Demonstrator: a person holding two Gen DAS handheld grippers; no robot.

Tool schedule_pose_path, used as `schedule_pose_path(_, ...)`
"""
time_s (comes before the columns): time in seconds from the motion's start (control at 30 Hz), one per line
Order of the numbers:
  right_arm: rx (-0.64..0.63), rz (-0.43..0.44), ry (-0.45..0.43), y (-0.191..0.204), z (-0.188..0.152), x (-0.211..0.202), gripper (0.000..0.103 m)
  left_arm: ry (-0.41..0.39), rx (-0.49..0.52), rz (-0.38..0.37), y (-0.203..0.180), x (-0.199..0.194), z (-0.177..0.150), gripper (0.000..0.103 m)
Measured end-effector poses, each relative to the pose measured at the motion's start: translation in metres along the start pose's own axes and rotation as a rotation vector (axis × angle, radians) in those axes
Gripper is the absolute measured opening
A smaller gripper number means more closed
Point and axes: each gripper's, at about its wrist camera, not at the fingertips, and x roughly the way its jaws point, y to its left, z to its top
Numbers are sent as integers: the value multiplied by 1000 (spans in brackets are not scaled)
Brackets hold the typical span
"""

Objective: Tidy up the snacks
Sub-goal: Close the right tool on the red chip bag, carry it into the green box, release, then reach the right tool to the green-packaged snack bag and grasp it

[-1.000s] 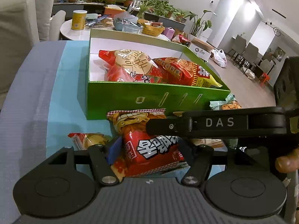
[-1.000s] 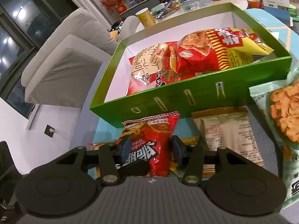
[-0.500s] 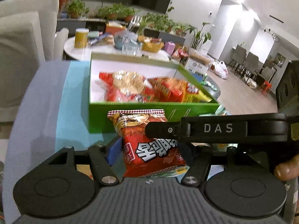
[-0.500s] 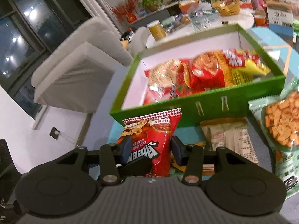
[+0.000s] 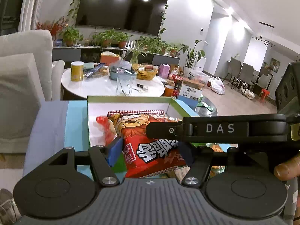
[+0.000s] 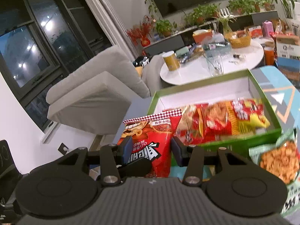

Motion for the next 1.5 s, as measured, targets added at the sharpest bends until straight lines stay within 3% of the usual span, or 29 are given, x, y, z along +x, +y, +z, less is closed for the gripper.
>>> schedule_pose_path(0.43,26,20,-9,-12,26,40,47,2,0,28,26,39,22,62)
schedule_pose_path(1.13,76,-2,58,-40,29,90,47,70,-30,48,58,99,15,62)
schedule_pose_path(1.2,69,-29,52,-41,28,89,47,80,-44,103,63,101,12,60)
schedule_pose_path(1.3,62,-63,34,-44,27,82,47,89,-86,70,71,97,8,59)
schedule_pose_path(1.5,70,-58,14,-44,27,61,47,65,-63,67,56,82,10,59)
